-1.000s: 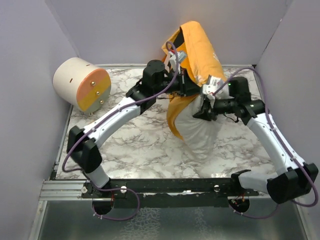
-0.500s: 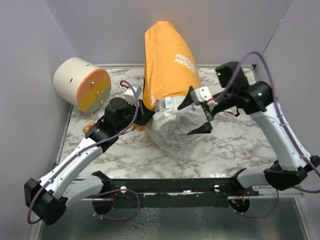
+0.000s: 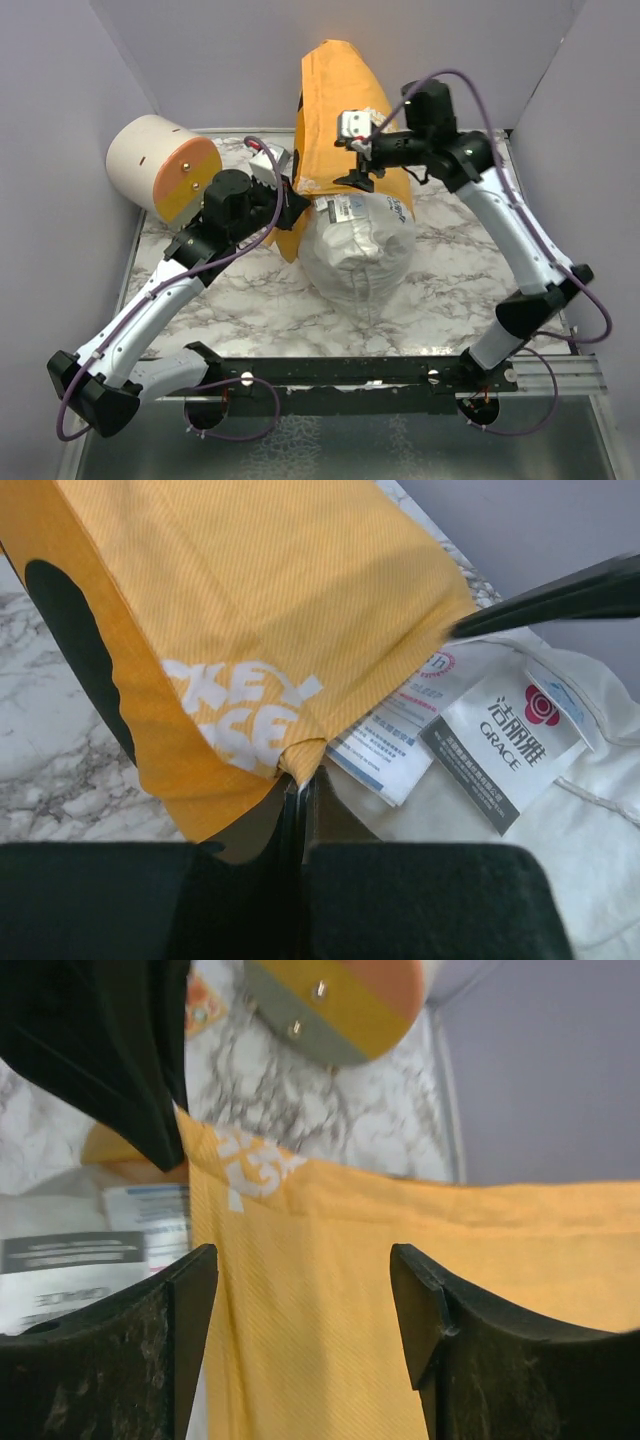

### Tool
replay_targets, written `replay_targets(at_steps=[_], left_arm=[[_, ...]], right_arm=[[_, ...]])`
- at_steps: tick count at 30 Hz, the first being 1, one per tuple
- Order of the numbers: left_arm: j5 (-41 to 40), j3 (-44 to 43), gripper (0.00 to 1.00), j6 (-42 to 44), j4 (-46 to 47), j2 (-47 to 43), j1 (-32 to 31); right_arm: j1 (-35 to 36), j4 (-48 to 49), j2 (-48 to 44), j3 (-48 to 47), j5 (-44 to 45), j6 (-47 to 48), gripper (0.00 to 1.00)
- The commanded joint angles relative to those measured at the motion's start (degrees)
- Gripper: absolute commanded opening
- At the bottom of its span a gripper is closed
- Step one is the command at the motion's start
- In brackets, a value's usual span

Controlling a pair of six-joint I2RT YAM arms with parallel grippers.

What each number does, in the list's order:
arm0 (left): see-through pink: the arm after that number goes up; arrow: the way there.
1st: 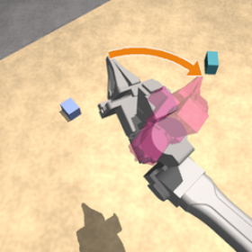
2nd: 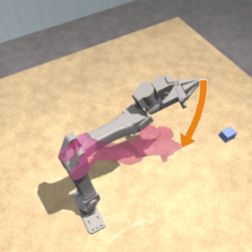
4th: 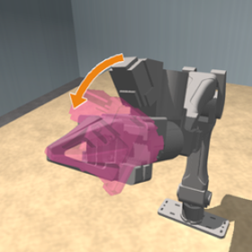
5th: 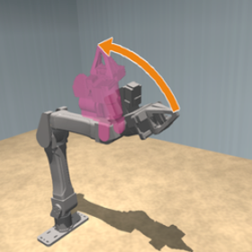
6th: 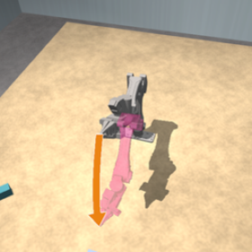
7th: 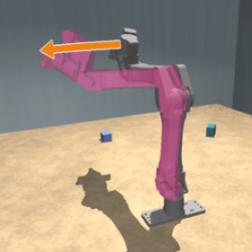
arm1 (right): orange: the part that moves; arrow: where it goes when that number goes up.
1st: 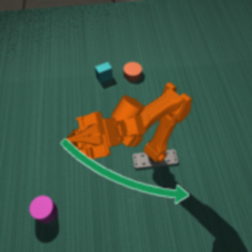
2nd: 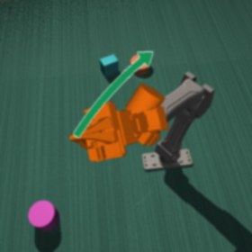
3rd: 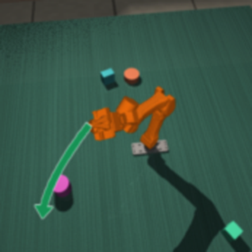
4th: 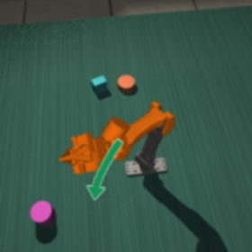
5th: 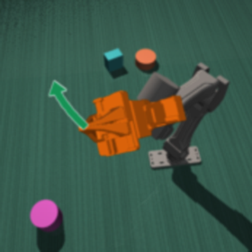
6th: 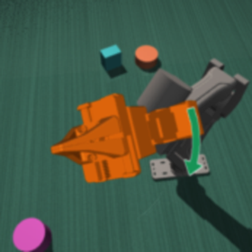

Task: Put the pillow into the pillowcase
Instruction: Stuff the pillow into the pillowcase.

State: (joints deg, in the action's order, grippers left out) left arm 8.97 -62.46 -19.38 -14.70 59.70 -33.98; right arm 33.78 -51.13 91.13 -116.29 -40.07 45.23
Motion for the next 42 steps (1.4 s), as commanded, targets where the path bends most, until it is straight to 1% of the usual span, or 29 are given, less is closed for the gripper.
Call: replay_targets(at_steps=[1, 2, 5, 6, 8, 12, 16, 23, 24, 28, 29, 31, 33, 34, 35, 38, 40, 42], left_arm=[[-1.4, -6.8, 0.0, 7.3, 2.2, 1.7, 0.1], [-1.1, -7.7, 0.0, 8.6, 2.3, 2.2, 0.1], [2.0, -10.1, 0.0, 12.6, 2.1, 4.0, 0.1], [2.7, -10.9, 0.0, 13.9, 1.5, 4.5, 0.1], [3.9, -12.2, 0.0, 16.2, 0.2, 5.0, 0.1], [3.5, -13.7, 0.0, 19.4, -1.2, 4.2, 0.1], [3.8, -13.5, 0.0, 20.6, -0.4, 2.6, 0.2], [4.6, -14.6, 0.0, 21.1, -0.3, 2.5, 0.1], [4.8, -14.9, 0.0, 21.0, -0.7, 2.4, 0.1], [5.4, -14.9, 0.0, 20.3, -1.1, 2.4, 0.1], [5.4, -16.1, 0.0, 20.3, -1.6, 2.4, 0.1], [5.4, -16.6, 0.0, 20.3, -2.3, 2.0, 0.1], [5.9, -16.3, 0.0, 20.1, -2.4, 1.5, 0.1], [6.3, -16.1, 0.0, 19.8, -2.3, 1.2, 0.1], [6.4, -15.7, 0.0, 19.4, -2.2, 1.0, 0.1], [6.8, -13.1, 0.09, 17.8, -0.5, -1.0, 0.2], [6.3, -10.4, 0.16, 16.2, 1.7, -2.9, 0.2], [5.7, -7.7, 0.24, 14.5, 4.0, -4.7, 0.1]], right_arm=[[-0.1, 2.6, 3.6, 6.5, 3.7, 5.8, 0.69], [-0.1, 4.0, 2.4, 8.9, 3.0, 7.2, 0.72], [-0.1, 7.8, -0.7, 13.4, -0.6, 11.0, 0.97], [-0.1, 8.2, -0.9, 13.0, -1.9, 11.9, 1.0], [-0.1, 6.3, 0.4, 9.6, -5.1, 14.5, 1.0], [0.0, 0.1, 4.5, 1.6, -10.7, 17.5, 1.0], [1.3, -1.4, 6.6, -1.9, -12.1, 16.3, 1.0], [4.0, -0.9, 10.6, -1.8, -2.2, 15.6, 1.0], [4.6, -0.7, 11.7, -1.6, 0.5, 15.7, 1.0], [6.4, 0.7, 12.5, -0.5, 4.6, 16.5, 0.98], [6.7, 1.1, 12.6, -0.2, 5.6, 16.7, 0.96], [6.8, 1.8, 12.9, -0.1, 6.1, 16.7, 0.89], [6.8, 1.5, 13.3, -0.2, 5.4, 17.0, 0.78], [6.8, 1.4, 13.4, -0.2, 4.5, 16.8, 0.7], [6.8, 1.4, 13.3, -0.1, 3.4, 16.4, 0.58], [6.8, 2.2, 12.7, 0.6, -0.1, 14.4, 0.27], [6.7, 4.0, 11.5, 2.1, -1.9, 12.4, 0.13], [6.7, 7.3, 9.7, 5.0, -3.0, 9.7, 0.05]])
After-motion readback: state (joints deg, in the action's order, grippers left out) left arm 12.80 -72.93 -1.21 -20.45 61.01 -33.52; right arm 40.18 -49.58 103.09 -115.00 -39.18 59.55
